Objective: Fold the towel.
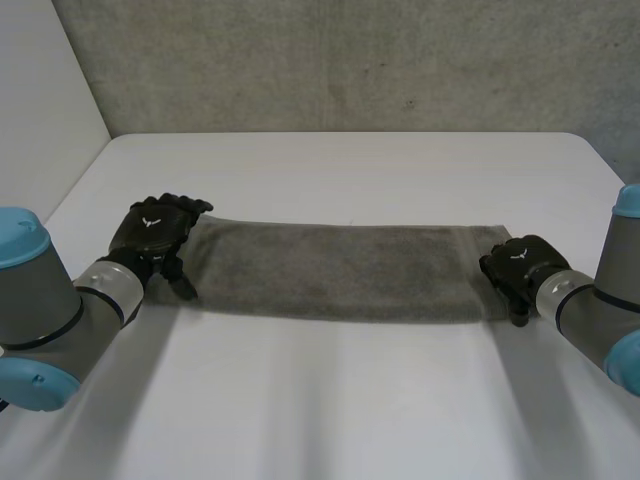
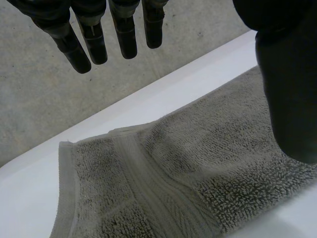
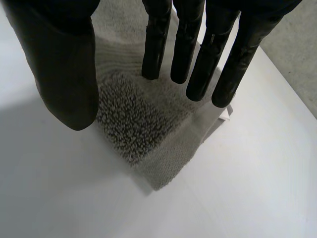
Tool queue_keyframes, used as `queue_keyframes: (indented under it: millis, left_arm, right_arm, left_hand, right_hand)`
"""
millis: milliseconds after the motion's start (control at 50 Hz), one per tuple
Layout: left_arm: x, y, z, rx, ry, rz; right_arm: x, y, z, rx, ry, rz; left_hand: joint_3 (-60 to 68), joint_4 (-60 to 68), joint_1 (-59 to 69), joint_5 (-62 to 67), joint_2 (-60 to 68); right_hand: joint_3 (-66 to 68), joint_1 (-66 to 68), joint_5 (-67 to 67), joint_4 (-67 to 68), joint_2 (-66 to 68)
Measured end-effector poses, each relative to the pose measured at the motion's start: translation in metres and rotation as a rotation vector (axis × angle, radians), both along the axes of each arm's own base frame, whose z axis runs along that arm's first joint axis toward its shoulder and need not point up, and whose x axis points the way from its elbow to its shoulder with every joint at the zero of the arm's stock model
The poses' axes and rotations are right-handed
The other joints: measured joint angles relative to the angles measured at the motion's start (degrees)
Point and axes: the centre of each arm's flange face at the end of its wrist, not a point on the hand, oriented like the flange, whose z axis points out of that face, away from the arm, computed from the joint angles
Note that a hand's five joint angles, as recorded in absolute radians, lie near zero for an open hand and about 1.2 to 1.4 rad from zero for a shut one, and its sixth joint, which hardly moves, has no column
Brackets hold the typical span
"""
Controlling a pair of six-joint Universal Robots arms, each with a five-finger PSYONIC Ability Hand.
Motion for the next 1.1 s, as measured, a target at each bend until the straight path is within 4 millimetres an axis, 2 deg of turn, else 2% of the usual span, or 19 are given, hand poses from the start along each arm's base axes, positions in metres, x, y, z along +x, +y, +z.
queue_keyframes:
  millis: [60, 120, 140, 180, 380, 480, 520, 620, 700, 760, 800, 840, 860, 900, 960, 1000, 1040, 1060, 1100]
  left_arm:
    - [0.0, -0.001, 0.001, -0.003, 0.0, 0.002]
    - [0.001, -0.001, 0.001, -0.005, 0.0, 0.004]
    - [0.001, -0.001, 0.001, -0.005, 0.0, 0.005]
    - [0.001, -0.001, 0.001, -0.006, 0.0, 0.006]
    - [0.002, -0.002, 0.005, -0.016, 0.001, 0.01]
    - [0.005, -0.003, 0.011, -0.033, 0.005, 0.02]
    - [0.007, -0.004, 0.016, -0.044, 0.008, 0.028]
    - [0.01, -0.005, 0.023, -0.064, 0.013, 0.039]
    - [0.012, -0.007, 0.027, -0.078, 0.017, 0.044]
    - [0.012, -0.007, 0.03, -0.087, 0.018, 0.046]
    - [0.011, -0.008, 0.031, -0.09, 0.019, 0.044]
    - [0.01, -0.008, 0.032, -0.095, 0.02, 0.042]
    - [0.01, -0.007, 0.033, -0.095, 0.02, 0.041]
    - [0.009, -0.007, 0.033, -0.097, 0.021, 0.038]
    - [0.008, -0.006, 0.034, -0.099, 0.021, 0.036]
    - [0.007, -0.005, 0.034, -0.099, 0.021, 0.033]
    - [0.006, -0.005, 0.034, -0.099, 0.021, 0.031]
    - [0.006, -0.004, 0.034, -0.098, 0.021, 0.03]
    - [0.005, -0.003, 0.033, -0.097, 0.021, 0.029]
  right_arm:
    - [-0.001, -0.003, -0.006, 0.0, 0.004, -0.007]
    - [-0.005, -0.007, -0.01, 0.0, 0.01, -0.017]
    - [-0.006, -0.01, -0.012, -0.001, 0.013, -0.023]
    - [-0.009, -0.013, -0.012, -0.006, 0.016, -0.033]
    - [-0.036, -0.034, -0.007, -0.052, 0.063, -0.101]
    - [-0.067, -0.05, 0.001, -0.08, 0.182, -0.144]
    - [-0.088, -0.06, 0.008, -0.098, 0.268, -0.178]
    - [-0.12, -0.079, 0.028, -0.15, 0.42, -0.256]
    - [-0.12, -0.088, 0.053, -0.227, 0.47, -0.292]
    - [-0.099, -0.089, 0.076, -0.31, 0.453, -0.273]
    - [-0.076, -0.084, 0.088, -0.362, 0.42, -0.235]
    - [-0.033, -0.072, 0.104, -0.439, 0.353, -0.149]
    - [-0.02, -0.067, 0.107, -0.457, 0.334, -0.122]
    - [0.027, -0.044, 0.115, -0.517, 0.264, -0.005]
    - [0.075, -0.014, 0.117, -0.564, 0.198, 0.129]
    - [0.115, 0.02, 0.113, -0.591, 0.145, 0.261]
    - [0.131, 0.035, 0.108, -0.593, 0.129, 0.318]
    - [0.152, 0.057, 0.096, -0.583, 0.113, 0.4]
    - [0.17, 0.078, 0.081, -0.563, 0.107, 0.477]
  left_hand:
    - [0.0, 0.0, 0.0, 0.0, 0.0]
    - [0.0, 0.0, 0.0, 0.0, 0.0]
    - [0.0, 0.0, 0.0, 0.0, 0.0]
    - [0.0, 0.0, 0.0, 0.0, 0.0]
    - [-0.1, 0.0, 0.0, 0.0, 0.0]
    - [-0.1, 0.0, 0.0, -0.1, 0.0]
    - [-0.1, 0.0, 0.0, -0.1, 0.0]
    - [-0.1, 0.0, 0.0, 0.0, 0.0]
    - [-0.1, 0.0, 0.0, 0.0, 0.0]
    - [-0.1, 0.0, 0.0, 0.0, 0.0]
    - [-0.1, 0.0, 0.0, 0.0, 0.0]
    - [-0.1, 0.0, 0.0, 0.0, 0.0]
    - [-0.1, 0.0, 0.0, -0.1, 0.0]
    - [-0.1, 0.0, 0.0, -0.1, 0.0]
    - [-0.1, 0.0, 0.0, -0.1, 0.0]
    - [-0.1, 0.0, 0.0, 0.0, 0.0]
    - [-0.1, 0.0, 0.0, 0.0, 0.0]
    - [-0.1, 0.0, 0.0, -0.1, 0.0]
    - [-0.1, 0.0, 0.0, -0.1, 0.0]
  right_hand:
    - [3.8, 4.1, 4.0, 3.9, 4.2]
    - [18.8, 19.1, 19.1, 19.1, 19.6]
    - [30.6, 30.7, 30.2, 31.0, 31.8]
    - [38.3, 38.0, 38.8, 38.7, 39.0]
    - [40.4, 39.3, 40.7, 41.0, 39.2]
    - [40.4, 39.4, 40.7, 41.0, 39.2]
    - [40.4, 39.5, 40.7, 41.0, 39.2]
    - [40.4, 39.5, 40.7, 41.0, 39.2]
    - [40.5, 39.8, 40.7, 41.0, 39.2]
    - [40.7, 39.8, 40.7, 41.0, 39.2]
    - [40.7, 39.8, 40.7, 41.0, 39.2]
    - [40.7, 39.8, 40.7, 41.0, 39.2]
    - [40.7, 39.8, 40.7, 41.0, 39.2]
    - [40.8, 39.8, 40.7, 41.0, 39.2]
    - [40.9, 39.8, 40.7, 41.0, 39.2]
    - [40.9, 39.8, 40.7, 41.0, 39.2]
    - [40.9, 39.8, 40.7, 41.0, 39.2]
    - [40.9, 39.8, 40.7, 41.0, 39.2]
    - [40.9, 39.7, 40.7, 41.0, 39.2]
